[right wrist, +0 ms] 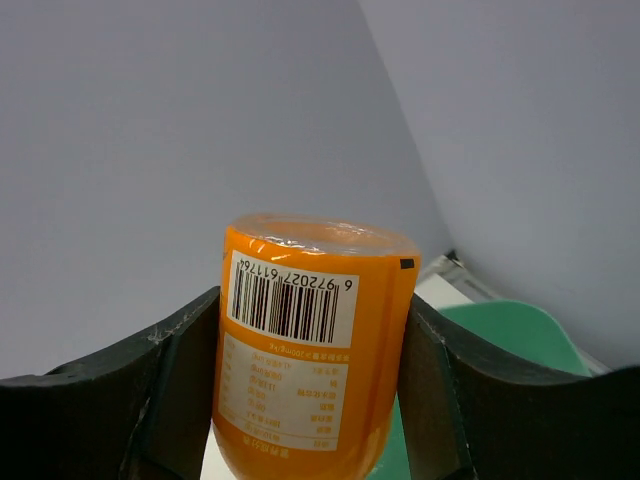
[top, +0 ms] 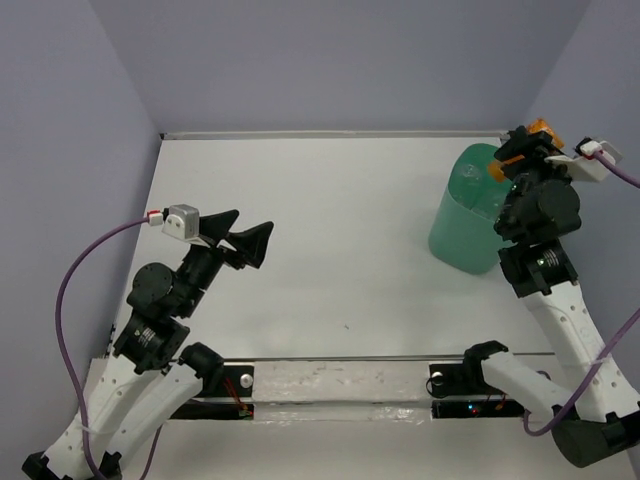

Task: Put the plastic bottles in the bin

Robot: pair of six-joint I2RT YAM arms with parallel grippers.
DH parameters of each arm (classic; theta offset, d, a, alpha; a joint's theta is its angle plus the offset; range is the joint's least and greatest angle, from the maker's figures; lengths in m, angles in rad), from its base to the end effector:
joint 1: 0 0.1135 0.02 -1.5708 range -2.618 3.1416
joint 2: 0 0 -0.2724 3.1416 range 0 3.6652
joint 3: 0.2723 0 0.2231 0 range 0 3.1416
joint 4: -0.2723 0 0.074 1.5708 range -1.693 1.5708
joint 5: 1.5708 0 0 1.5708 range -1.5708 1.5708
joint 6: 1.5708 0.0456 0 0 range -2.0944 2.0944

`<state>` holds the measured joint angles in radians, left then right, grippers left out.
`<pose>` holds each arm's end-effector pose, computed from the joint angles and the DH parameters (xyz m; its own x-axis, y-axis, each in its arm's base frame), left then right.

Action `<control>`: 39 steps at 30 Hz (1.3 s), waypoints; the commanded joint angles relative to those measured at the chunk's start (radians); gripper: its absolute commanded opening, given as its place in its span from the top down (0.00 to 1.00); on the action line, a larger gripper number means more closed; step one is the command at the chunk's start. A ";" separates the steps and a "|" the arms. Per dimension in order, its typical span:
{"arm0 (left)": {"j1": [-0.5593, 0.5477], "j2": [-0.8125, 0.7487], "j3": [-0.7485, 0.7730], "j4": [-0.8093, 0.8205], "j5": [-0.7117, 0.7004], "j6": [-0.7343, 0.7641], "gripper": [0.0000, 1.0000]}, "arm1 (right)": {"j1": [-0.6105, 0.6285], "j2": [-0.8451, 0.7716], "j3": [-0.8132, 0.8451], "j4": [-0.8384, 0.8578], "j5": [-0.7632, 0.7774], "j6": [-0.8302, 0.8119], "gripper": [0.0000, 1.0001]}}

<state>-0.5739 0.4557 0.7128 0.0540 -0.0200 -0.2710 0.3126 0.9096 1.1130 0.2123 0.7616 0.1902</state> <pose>0.0692 -0.0436 0.3827 0.1067 -0.3876 -0.9156 0.5764 0.7744 -0.2607 0.1514 0.0159 0.4739 0.4488 0.2889 -0.8456 0.2987 0.8434 0.4466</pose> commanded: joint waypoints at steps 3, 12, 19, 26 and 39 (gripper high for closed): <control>0.008 -0.023 0.017 0.000 -0.012 0.001 0.01 | -0.035 0.014 -0.085 -0.209 0.131 -0.015 0.89; 0.008 -0.055 0.011 -0.005 -0.035 0.001 0.01 | -0.131 0.038 -0.139 -0.269 0.091 0.041 0.85; 0.006 -0.051 0.011 -0.005 -0.024 0.001 0.01 | -0.176 0.055 -0.060 -0.431 -0.031 0.118 0.06; 0.008 -0.038 0.014 -0.008 -0.018 0.001 0.01 | -0.176 -0.012 0.120 -0.569 -0.194 0.107 0.00; 0.008 -0.011 0.017 -0.006 -0.031 -0.007 0.01 | -0.176 -0.216 0.223 -0.584 -1.250 0.209 0.00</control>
<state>-0.5739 0.4282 0.7128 0.0174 -0.0532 -0.2722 0.1379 0.6933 1.3235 -0.3828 0.0509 0.3645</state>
